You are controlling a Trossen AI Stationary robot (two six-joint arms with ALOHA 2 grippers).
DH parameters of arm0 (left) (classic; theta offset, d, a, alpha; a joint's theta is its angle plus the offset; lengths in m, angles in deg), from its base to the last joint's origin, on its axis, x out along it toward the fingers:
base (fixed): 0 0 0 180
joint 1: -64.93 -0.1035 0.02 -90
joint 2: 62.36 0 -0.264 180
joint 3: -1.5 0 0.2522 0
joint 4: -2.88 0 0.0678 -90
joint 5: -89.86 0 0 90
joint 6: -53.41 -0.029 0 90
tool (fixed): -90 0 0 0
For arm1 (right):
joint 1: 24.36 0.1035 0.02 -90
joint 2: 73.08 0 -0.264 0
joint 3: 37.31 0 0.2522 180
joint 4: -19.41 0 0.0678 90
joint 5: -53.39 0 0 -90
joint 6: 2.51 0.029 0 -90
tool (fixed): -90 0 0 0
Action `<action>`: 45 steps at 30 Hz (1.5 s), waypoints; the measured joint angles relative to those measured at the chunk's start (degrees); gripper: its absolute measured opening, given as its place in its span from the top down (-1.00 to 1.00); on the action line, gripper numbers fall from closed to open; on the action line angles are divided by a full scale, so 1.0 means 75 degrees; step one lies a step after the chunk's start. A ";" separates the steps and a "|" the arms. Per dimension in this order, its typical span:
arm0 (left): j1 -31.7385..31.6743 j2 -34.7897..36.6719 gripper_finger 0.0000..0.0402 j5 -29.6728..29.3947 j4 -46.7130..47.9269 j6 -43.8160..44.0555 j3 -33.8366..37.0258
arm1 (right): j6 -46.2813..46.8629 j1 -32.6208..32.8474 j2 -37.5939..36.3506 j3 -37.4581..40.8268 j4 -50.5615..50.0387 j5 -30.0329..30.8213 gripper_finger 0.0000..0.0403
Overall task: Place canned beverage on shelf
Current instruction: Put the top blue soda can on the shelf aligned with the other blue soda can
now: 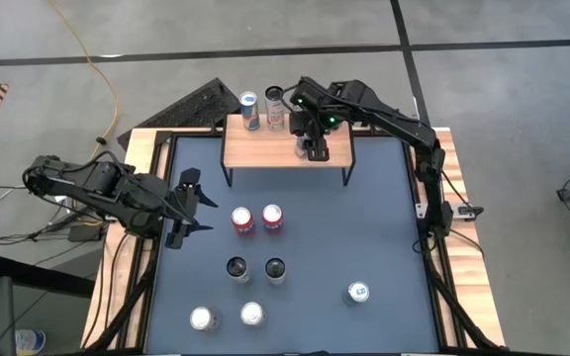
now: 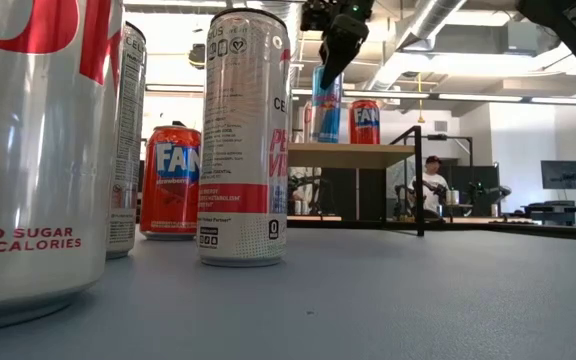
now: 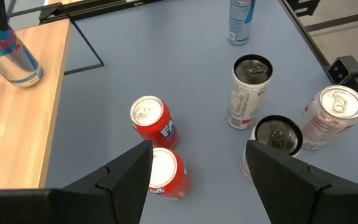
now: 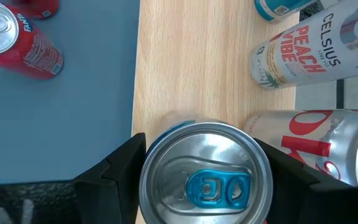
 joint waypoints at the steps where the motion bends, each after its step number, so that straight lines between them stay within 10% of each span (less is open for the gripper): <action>1: 0.0002 0.0000 -0.24 0.0034 0.0000 -0.0002 0.0000 | 0.0053 0.0000 0.0000 0.0000 -0.0007 0.0000 -0.26; 31: 0.0003 0.0000 -0.24 -0.0449 0.0000 -0.0166 0.0000 | -0.0647 0.0758 -0.1293 -0.0163 0.0290 0.0932 -0.45; 39: 0.0000 0.0089 -0.22 -0.1425 -0.0027 -0.0229 0.0003 | 0.1936 0.1566 -0.3554 0.0221 -0.0605 0.1464 -0.11; 45: -0.0104 0.0600 -0.08 -0.0985 -0.2248 -0.1350 0.1153 | 0.3656 0.2192 -0.5455 0.2803 -0.0487 0.1525 0.42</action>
